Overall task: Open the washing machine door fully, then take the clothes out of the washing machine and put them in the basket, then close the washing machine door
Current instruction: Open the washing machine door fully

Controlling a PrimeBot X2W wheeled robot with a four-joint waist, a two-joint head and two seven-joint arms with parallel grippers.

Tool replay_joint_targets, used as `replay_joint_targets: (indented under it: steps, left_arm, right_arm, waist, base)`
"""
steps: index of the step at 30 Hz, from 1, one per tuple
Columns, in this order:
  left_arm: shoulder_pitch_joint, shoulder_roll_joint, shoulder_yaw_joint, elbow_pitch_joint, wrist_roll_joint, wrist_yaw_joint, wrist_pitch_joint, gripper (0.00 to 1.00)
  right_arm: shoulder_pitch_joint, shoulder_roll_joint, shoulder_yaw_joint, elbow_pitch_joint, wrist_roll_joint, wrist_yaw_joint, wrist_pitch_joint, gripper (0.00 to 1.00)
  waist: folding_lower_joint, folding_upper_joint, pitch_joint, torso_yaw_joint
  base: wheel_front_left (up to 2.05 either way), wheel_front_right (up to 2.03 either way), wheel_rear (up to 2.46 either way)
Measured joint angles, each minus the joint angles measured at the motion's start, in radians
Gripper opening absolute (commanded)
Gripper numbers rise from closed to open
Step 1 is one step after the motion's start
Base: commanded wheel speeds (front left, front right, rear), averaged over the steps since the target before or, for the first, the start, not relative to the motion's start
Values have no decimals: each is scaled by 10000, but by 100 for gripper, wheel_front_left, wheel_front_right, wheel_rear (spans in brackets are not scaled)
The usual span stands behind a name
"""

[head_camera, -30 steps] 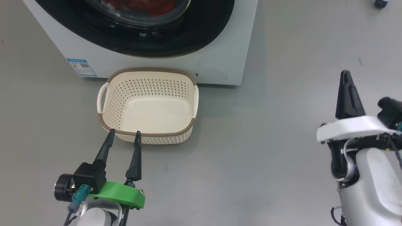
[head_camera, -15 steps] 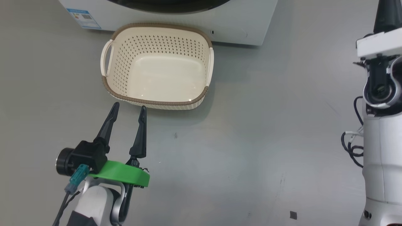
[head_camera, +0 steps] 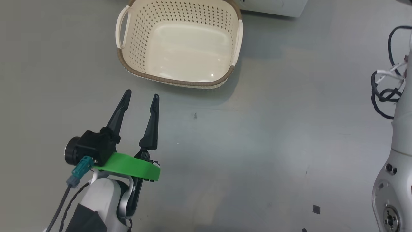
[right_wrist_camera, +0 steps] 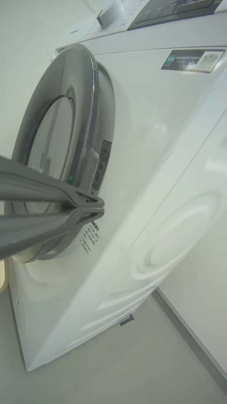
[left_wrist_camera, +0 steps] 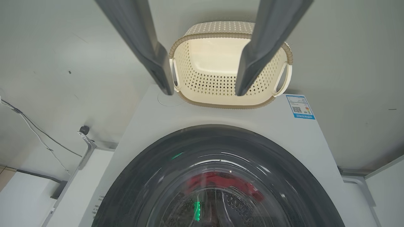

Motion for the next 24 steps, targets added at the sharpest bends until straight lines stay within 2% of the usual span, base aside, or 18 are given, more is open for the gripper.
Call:
replay_joint_targets:
  steps: [2, 12, 24]
  left_arm:
    - [-30, -12, -25, 0, -307, 0, 0, 100]
    - [-358, -27, -104, 38, -418, -119, 0, 100]
    - [-558, -59, -144, 69, -541, -119, 0, 100]
  right_arm:
    - [-374, 0, -4, 77, 201, -82, 174, 0]
    - [-2037, -12, -186, 999, 1423, -573, 1210, 0]
    - [-3361, -48, -773, 2123, 2500, -775, 1753, 0]
  waist:
    - [0, 0, 144, 107]
    - [0, 0, 792, 588]
    - [0, 0, 1205, 996]
  base:
    - [0, 0, 0]
    - [0, 0, 0]
    - [0, 0, 0]
